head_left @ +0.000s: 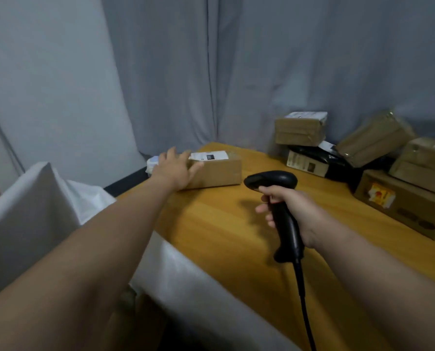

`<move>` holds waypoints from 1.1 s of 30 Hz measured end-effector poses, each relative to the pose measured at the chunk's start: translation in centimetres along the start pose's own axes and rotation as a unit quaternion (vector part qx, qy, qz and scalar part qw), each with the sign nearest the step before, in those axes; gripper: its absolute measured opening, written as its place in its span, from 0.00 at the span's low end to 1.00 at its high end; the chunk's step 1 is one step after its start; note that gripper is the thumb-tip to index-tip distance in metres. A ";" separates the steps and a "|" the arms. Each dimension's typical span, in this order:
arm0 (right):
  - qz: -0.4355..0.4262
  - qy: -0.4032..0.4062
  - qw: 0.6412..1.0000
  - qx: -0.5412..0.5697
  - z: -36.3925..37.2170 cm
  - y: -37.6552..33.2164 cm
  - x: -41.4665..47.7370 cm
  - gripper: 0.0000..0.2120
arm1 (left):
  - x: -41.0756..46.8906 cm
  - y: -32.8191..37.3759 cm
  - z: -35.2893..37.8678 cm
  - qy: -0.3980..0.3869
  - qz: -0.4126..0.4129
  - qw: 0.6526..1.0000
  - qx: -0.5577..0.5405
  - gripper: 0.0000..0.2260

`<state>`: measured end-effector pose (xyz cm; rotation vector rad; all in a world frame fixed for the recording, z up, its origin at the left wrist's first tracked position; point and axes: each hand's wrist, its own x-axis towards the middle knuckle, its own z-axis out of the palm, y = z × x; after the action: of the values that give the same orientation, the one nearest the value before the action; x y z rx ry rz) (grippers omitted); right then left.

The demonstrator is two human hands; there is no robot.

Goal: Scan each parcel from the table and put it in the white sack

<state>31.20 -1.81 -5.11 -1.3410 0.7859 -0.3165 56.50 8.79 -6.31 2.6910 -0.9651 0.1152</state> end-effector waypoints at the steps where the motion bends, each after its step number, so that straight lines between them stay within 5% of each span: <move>1: 0.007 -0.003 1.000 0.009 -0.4 -0.2 1.1 0.14 | 2.0 -0.1 0.5 -0.006 -0.017 1.000 -0.010 0.30; 8: 0.016 0.000 0.999 0.037 -3.3 -0.5 4.9 0.16 | 6.9 0.4 4.0 -0.005 -0.049 0.995 -0.083 0.20; 18: -0.050 0.099 0.990 0.088 -6.8 -1.2 -3.0 0.17 | -3.5 8.8 4.6 -0.092 0.177 0.947 -0.252 0.14; 25: -0.067 0.155 0.979 -0.112 -13.0 2.9 -14.8 0.08 | -16.5 17.7 4.7 -0.173 0.312 0.880 -0.314 0.15; 30: -0.044 0.150 0.971 -0.178 -16.3 5.6 -21.5 0.07 | -23.0 21.1 4.8 -0.154 0.281 0.898 -0.303 0.16; 33: -0.042 0.162 0.972 -0.164 -17.1 7.2 -23.8 0.07 | -25.9 22.0 4.7 -0.126 0.128 0.912 -0.369 0.20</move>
<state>1.26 2.01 -4.58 -1.6611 1.0900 -0.4965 22.40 7.03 -10.05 1.9009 -1.1412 -0.4658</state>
